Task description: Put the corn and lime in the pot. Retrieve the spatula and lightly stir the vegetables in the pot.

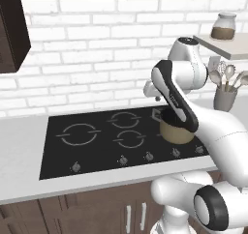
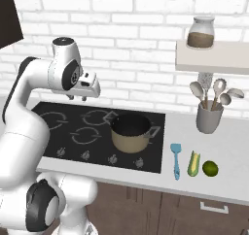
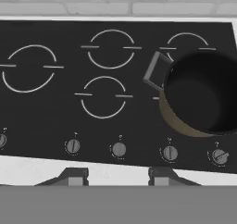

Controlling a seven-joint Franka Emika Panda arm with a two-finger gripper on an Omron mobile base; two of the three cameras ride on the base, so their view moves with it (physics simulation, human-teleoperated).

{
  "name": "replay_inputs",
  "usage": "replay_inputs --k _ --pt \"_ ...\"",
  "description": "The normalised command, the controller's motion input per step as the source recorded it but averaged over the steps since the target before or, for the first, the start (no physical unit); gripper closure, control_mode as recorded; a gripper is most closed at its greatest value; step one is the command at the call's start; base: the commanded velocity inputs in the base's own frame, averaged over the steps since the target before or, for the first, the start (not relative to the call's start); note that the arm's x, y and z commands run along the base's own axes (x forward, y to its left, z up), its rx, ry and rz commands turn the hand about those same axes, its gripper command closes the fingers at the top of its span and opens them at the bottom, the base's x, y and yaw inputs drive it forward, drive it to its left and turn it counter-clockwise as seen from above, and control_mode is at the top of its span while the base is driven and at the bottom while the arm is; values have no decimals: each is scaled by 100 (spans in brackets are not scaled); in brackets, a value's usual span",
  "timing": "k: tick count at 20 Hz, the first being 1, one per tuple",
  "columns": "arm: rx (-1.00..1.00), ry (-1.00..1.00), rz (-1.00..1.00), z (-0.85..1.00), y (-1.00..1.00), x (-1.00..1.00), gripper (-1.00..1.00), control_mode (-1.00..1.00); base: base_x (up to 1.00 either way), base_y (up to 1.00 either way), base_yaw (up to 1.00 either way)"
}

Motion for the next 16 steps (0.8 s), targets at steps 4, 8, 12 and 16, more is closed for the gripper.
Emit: replay_inputs --k 4,8,12,16 --pt "0 0 0 0 -8 0 -100 -100 0 0 0" --pt "0 0 -4 0 -64 -6 -100 -100 0 0 0" --pt "0 0 -8 0 -100 -16 -100 -100 0 0 0" --pt "0 0 -13 0 -100 -12 -100 -100 0 0 0"
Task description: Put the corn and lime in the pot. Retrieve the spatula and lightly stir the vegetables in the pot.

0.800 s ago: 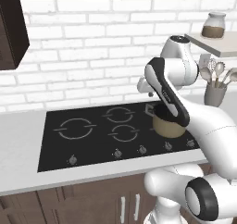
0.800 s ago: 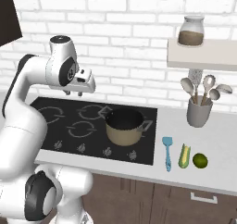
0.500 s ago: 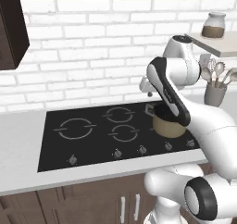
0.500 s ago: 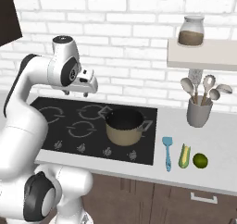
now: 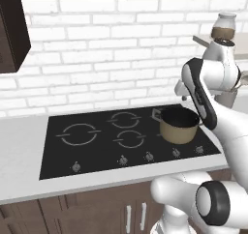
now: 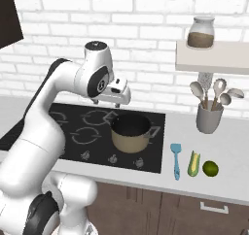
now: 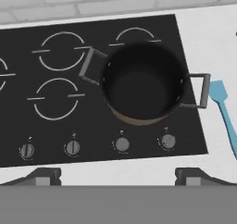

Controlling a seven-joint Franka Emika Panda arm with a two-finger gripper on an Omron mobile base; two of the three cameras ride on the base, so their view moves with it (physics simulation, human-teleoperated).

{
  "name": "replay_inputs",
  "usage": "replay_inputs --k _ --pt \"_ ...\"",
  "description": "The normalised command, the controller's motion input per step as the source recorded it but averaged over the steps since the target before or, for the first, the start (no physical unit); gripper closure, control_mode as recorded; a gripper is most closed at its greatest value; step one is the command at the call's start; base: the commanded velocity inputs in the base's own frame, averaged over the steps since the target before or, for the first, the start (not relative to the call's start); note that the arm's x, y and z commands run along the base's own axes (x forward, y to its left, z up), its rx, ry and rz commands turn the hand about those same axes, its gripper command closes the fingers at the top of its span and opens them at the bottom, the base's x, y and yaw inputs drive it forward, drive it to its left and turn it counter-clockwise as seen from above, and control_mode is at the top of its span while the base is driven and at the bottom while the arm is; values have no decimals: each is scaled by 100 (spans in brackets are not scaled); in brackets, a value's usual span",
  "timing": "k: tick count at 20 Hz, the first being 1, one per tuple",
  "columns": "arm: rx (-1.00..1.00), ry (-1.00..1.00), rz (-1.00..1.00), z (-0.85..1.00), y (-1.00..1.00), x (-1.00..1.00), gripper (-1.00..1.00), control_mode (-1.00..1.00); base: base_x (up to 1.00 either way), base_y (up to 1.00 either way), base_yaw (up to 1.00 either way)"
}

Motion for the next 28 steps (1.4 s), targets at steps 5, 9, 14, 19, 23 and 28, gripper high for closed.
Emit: replay_inputs --k 5,9,14,19,23,28 --pt "0 0 -15 -1 -100 -23 -100 -100 0 0 0" --pt "0 0 -15 -7 -100 -14 -100 -100 0 0 0" --pt "0 0 -15 -19 -100 -1 -100 -100 0 0 0" --pt "-3 0 -16 -33 -100 0 -100 -100 0 0 0" --pt "-8 0 -16 -36 -100 0 -100 -100 0 0 0" --pt "-6 0 -13 -41 -100 0 -100 -100 0 0 0"
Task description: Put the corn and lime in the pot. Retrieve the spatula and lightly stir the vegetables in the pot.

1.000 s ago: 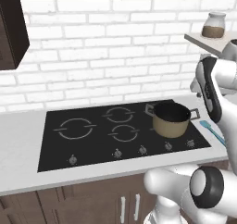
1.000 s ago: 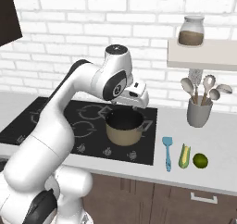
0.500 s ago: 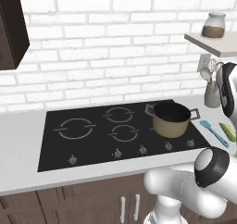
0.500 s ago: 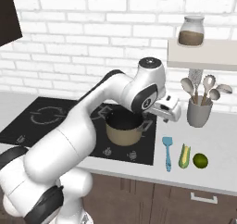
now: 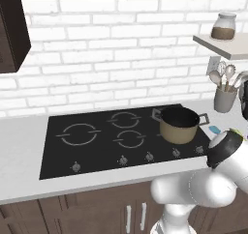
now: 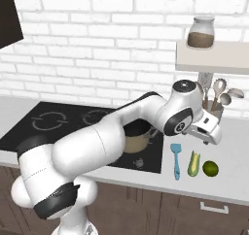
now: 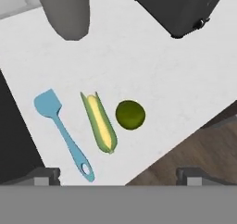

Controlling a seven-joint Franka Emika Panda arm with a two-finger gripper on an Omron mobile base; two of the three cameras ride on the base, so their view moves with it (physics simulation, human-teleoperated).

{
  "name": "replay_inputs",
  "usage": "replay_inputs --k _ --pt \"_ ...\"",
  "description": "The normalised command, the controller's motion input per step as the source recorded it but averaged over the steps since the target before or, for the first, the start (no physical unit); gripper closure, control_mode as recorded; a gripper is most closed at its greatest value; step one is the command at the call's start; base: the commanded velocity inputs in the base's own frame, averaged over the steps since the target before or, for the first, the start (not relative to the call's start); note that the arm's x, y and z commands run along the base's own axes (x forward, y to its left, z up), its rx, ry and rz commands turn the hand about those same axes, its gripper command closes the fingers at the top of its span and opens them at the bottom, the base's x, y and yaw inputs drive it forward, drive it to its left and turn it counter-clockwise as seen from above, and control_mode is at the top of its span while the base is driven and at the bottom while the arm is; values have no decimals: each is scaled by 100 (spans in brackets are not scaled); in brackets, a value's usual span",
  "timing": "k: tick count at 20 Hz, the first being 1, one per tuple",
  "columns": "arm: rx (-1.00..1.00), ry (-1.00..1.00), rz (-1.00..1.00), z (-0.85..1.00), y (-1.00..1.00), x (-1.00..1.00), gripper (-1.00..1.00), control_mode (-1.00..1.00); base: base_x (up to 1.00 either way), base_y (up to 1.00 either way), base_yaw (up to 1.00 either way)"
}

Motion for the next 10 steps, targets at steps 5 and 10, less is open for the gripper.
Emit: replay_inputs --k 5,10 --pt "0 0 -2 -39 -93 1 -100 -100 0 0 0" --pt "2 0 1 -36 -54 24 -100 -100 0 0 0"
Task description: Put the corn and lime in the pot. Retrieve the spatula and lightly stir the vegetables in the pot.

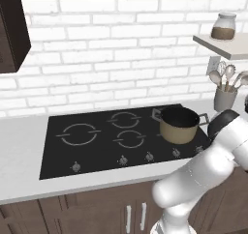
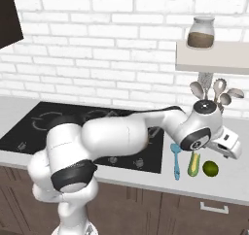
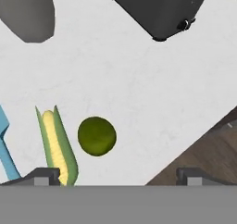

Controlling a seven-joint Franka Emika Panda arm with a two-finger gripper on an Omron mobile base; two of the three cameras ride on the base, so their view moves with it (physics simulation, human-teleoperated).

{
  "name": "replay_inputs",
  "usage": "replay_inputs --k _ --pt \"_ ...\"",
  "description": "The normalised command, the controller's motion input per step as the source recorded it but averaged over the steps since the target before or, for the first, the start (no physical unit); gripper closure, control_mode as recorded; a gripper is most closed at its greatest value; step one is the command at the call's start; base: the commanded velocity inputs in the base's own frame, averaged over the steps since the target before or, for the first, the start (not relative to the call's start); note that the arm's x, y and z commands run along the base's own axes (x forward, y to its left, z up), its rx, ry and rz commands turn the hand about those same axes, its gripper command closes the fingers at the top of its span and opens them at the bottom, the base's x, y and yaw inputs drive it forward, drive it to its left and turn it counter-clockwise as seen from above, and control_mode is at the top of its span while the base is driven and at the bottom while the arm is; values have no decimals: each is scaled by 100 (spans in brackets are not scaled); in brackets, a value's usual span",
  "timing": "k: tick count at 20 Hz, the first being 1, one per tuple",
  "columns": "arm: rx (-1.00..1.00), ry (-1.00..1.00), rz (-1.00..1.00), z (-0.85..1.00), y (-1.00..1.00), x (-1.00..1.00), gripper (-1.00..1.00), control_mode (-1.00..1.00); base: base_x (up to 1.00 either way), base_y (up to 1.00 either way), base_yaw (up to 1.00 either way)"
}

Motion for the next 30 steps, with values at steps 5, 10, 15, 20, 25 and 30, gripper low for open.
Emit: replay_inputs --k 5,10,15,20,25,30 --pt "11 13 8 -46 -12 43 -100 -100 0 0 0" --pt "29 22 12 -36 -1 31 -100 -100 0 0 0" --pt "22 17 11 -39 -8 7 -100 -100 0 0 0" --pt "3 1 6 -26 -14 28 -100 -100 0 0 0" --pt "0 0 5 -46 -13 30 -100 -100 0 0 0" --pt "0 6 5 -37 -12 2 -100 -100 0 0 0"
